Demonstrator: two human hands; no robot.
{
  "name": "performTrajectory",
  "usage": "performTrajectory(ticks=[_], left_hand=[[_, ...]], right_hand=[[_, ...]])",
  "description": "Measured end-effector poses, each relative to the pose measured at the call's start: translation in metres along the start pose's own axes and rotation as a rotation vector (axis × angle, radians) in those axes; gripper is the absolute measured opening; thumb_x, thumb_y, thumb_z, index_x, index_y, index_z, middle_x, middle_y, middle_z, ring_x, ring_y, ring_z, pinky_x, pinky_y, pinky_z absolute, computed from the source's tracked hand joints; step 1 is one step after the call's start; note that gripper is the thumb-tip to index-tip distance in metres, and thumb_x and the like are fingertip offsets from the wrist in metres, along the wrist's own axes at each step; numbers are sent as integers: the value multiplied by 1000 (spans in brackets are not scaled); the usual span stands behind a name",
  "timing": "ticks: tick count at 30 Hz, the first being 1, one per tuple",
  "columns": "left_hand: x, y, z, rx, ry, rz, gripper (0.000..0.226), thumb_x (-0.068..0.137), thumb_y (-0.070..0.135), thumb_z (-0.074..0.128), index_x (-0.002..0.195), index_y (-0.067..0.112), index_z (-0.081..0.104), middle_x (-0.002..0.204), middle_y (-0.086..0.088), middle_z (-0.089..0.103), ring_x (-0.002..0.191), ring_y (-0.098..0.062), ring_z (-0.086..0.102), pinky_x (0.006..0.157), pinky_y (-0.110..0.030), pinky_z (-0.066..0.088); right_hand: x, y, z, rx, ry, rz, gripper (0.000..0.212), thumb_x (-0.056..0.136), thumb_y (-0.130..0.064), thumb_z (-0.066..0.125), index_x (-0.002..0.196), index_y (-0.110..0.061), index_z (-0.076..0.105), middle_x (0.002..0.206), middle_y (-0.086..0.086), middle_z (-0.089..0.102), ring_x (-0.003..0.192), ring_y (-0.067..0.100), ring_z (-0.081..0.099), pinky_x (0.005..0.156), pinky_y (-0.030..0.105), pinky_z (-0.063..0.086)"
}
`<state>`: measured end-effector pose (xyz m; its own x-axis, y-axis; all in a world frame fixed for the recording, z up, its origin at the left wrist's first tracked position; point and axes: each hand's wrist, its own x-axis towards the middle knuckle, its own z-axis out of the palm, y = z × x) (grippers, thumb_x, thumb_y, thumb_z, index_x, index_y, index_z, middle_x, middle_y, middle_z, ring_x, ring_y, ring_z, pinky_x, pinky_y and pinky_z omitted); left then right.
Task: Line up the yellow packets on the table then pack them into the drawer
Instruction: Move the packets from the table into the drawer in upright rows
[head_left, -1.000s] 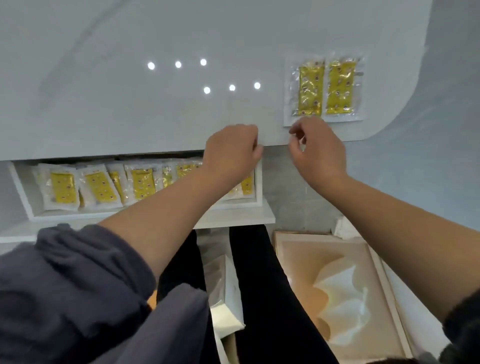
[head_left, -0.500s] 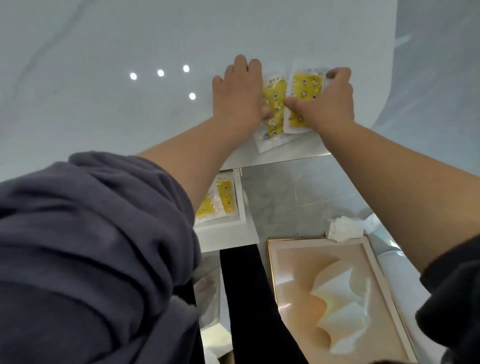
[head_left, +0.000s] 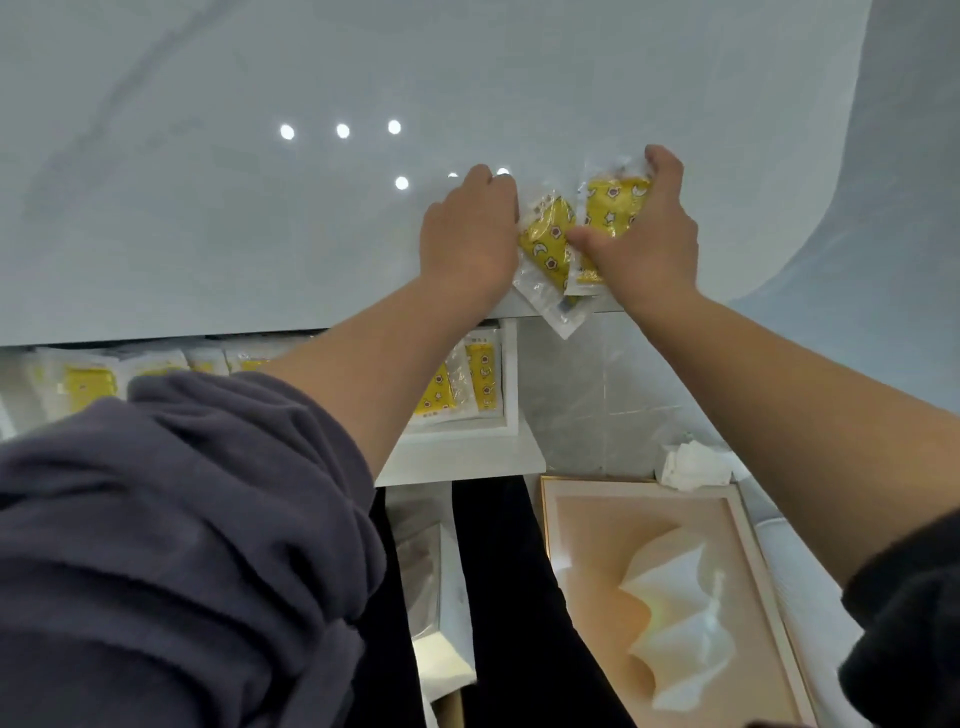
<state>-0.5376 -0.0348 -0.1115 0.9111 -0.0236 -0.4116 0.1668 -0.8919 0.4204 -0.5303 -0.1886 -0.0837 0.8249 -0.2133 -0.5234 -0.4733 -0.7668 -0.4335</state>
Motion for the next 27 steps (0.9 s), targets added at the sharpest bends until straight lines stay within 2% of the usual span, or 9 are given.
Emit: performTrajectory(ticks=[3, 6, 8, 11, 15, 20, 23, 25, 27], left_hand=[[-23, -15, -5, -70, -25, -49, 11, 92, 3, 52, 98, 13, 53, 96, -5, 57, 80, -25, 57, 72, -36, 46], [-54, -41, -13, -260, -167, -62, 3, 96, 10, 48, 94, 12, 47, 83, -5, 56, 74, -23, 54, 63, -33, 45], [-80, -68, -17, -288, -289, -16, 2, 96, 14, 51, 97, 14, 49, 84, -1, 59, 75, -22, 54, 61, -29, 42], [-114, -114, -14, -172, -394, 57, 19, 97, 17, 53, 115, 18, 59, 94, 4, 64, 83, -18, 57, 71, -31, 44], [-136, -154, 1, -33, -377, 83, 17, 96, 8, 52, 100, 8, 68, 93, -9, 69, 87, -31, 61, 68, -32, 42], [-121, -166, 25, -186, -407, -75, 19, 99, 13, 44, 88, 15, 58, 85, -2, 61, 85, -27, 58, 71, -34, 44], [-103, -166, 39, -200, -480, -24, 18, 102, 20, 39, 93, 18, 54, 86, 0, 56, 81, -22, 52, 63, -31, 38], [-93, -170, 48, -64, -464, 17, 18, 102, 19, 37, 102, 16, 55, 89, -3, 56, 81, -23, 50, 64, -31, 35], [-88, -174, 55, 147, -366, 68, 17, 97, 12, 42, 106, 14, 56, 88, -8, 57, 79, -28, 52, 66, -31, 37]], right_hand=[[-13, -3, 15, 63, -26, 6, 65, 85, -34, 69, 139, -25, 33, 118, -6, 55, 95, 15, 53, 82, 28, 42], [-30, -5, 28, 143, -116, 23, 37, 93, -31, 57, 126, -22, 43, 103, -6, 56, 86, 13, 57, 74, 26, 45], [-44, -1, 35, 169, -205, -14, 24, 93, -29, 57, 115, -23, 47, 90, -11, 53, 74, 5, 53, 63, 19, 43], [-67, 12, 48, 119, -375, -114, 16, 90, -27, 63, 97, -22, 49, 77, -11, 51, 67, 3, 50, 57, 17, 38], [-89, 32, 73, 46, -508, -151, 12, 90, -26, 64, 90, -23, 53, 89, 1, 61, 81, 19, 58, 62, 23, 44], [-88, 41, 111, 74, -570, -53, 10, 91, -23, 65, 96, -20, 57, 97, 1, 62, 85, 14, 60, 71, 27, 52], [-76, 38, 130, 196, -585, 42, 11, 89, -25, 67, 95, -20, 60, 95, -2, 65, 86, 13, 64, 75, 28, 55], [-67, 37, 142, 8, -561, -59, 10, 90, -25, 66, 93, -16, 63, 91, 0, 64, 84, 17, 62, 73, 30, 52], [-60, 36, 153, -351, -531, -270, 11, 91, -22, 61, 92, -12, 63, 87, 4, 61, 85, 26, 60, 67, 31, 47]])
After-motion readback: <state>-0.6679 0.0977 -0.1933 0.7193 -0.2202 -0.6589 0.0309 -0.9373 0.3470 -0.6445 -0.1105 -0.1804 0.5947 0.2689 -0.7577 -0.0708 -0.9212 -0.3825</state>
